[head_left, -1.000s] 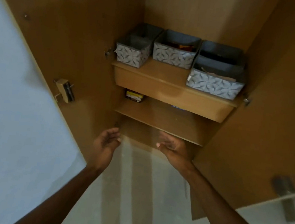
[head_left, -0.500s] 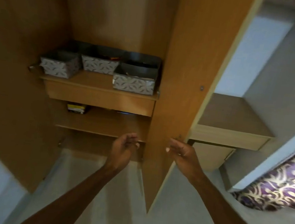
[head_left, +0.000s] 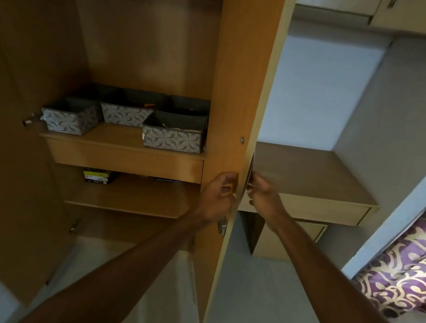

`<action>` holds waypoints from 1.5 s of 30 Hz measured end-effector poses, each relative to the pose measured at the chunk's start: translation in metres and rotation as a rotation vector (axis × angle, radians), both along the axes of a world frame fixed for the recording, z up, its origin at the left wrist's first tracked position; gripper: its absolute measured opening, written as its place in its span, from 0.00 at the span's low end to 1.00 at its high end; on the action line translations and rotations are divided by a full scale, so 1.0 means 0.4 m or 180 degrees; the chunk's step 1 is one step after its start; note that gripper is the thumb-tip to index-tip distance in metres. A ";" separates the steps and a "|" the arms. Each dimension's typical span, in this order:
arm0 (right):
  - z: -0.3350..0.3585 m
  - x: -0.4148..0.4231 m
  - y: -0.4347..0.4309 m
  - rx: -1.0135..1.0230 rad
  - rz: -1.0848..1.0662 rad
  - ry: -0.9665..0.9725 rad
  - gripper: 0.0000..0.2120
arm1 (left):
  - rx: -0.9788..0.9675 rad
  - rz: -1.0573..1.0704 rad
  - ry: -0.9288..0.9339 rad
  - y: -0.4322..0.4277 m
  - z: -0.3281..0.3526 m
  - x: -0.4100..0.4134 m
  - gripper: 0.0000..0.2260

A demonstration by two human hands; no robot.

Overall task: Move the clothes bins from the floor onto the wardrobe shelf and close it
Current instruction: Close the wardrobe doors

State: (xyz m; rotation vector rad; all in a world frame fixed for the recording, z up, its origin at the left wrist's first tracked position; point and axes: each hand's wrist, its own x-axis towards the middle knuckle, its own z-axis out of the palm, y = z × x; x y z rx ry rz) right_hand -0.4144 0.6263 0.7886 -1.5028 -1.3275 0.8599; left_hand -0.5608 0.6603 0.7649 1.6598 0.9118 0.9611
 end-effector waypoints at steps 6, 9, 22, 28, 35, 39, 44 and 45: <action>-0.034 -0.042 0.020 0.0200 0.0059 -0.0115 0.28 | -0.0006 -0.0044 -0.0172 0.003 -0.015 -0.061 0.20; -0.046 -0.087 0.048 0.0303 0.0224 -0.0200 0.25 | 0.0060 0.0128 -0.0344 0.005 -0.026 -0.126 0.20; -0.045 -0.473 0.289 0.0262 0.0969 0.0177 0.15 | 0.0367 0.0798 -0.0639 0.156 -0.059 -0.525 0.23; -0.040 -0.645 0.411 0.0282 0.1193 0.0148 0.22 | -0.0259 0.1149 -0.0195 0.343 -0.049 -0.674 0.32; -0.051 -0.781 0.592 0.0209 0.1118 0.0265 0.26 | -0.0096 0.0930 -0.0252 0.507 0.021 -0.794 0.27; -0.056 -0.829 0.695 0.0118 0.1004 0.0412 0.24 | -0.0279 0.0910 -0.0252 0.592 0.055 -0.830 0.20; -0.074 -0.853 0.837 0.0056 0.0969 0.0436 0.23 | -0.0426 0.0811 -0.0446 0.719 0.055 -0.851 0.19; -0.079 -0.856 0.865 0.0081 0.0957 0.0438 0.23 | -0.0498 0.0828 -0.0491 0.741 0.056 -0.852 0.19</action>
